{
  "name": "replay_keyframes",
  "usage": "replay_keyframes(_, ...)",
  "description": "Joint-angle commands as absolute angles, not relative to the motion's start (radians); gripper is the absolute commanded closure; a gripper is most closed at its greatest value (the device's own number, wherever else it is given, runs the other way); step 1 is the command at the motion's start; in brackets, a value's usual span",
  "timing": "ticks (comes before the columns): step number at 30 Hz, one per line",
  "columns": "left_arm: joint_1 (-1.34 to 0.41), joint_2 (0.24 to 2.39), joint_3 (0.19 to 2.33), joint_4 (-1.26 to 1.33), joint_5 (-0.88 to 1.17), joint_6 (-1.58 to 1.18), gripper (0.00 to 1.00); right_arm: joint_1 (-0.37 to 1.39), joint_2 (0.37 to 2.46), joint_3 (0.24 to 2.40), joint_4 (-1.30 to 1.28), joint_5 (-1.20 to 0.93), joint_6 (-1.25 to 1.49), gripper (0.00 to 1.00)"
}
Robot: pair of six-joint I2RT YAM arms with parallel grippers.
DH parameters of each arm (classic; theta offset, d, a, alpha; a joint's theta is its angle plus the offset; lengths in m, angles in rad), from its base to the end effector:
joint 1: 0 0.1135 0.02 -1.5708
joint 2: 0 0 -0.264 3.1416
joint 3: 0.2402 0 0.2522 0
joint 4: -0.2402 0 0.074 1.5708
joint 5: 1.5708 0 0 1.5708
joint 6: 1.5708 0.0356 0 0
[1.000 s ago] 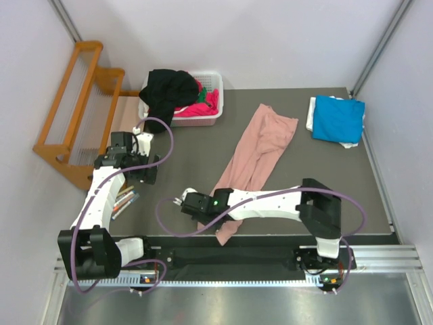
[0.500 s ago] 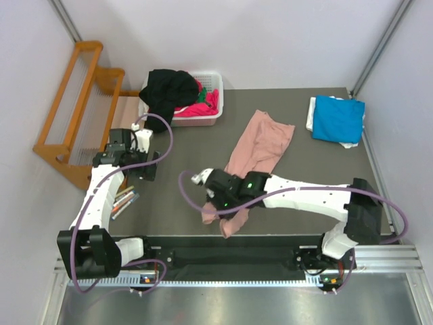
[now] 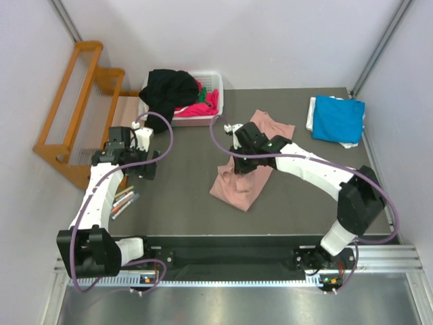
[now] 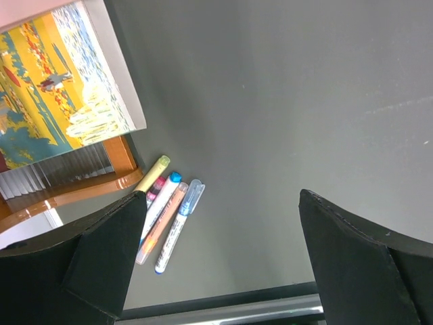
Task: Fold and stack the t-shirts
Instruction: Fold the tshirt
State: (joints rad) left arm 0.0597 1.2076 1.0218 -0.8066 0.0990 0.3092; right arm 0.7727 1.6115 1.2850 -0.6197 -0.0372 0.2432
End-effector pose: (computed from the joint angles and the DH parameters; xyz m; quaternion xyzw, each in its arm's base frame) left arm 0.2376 0.0107 0.2824 0.1331 0.9481 0.0056 0.2887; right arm 0.2469 0.2425 0.2667 -0.2545 0.9168 0.1649 0.2598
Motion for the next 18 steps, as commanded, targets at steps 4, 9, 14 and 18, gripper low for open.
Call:
replay_keyframes(4,0.067,1.203,1.063,-0.831,0.11,0.337,0.01,0.634,1.756,1.364,-0.52,-0.077,0.176,1.0)
replay_keyframes(9,0.066,1.201,1.045,-0.831,0.097,0.351,0.01,0.572,1.802,1.353,-0.512,-0.057,0.176,1.0)
replay_keyframes(14,0.067,1.195,1.026,-0.825,0.086,0.365,0.01,0.52,1.825,1.364,-0.515,-0.057,0.192,1.0)
replay_keyframes(18,0.066,1.201,1.032,-0.83,0.098,0.365,0.01,0.5,1.864,1.4,-0.532,-0.049,0.199,0.95)
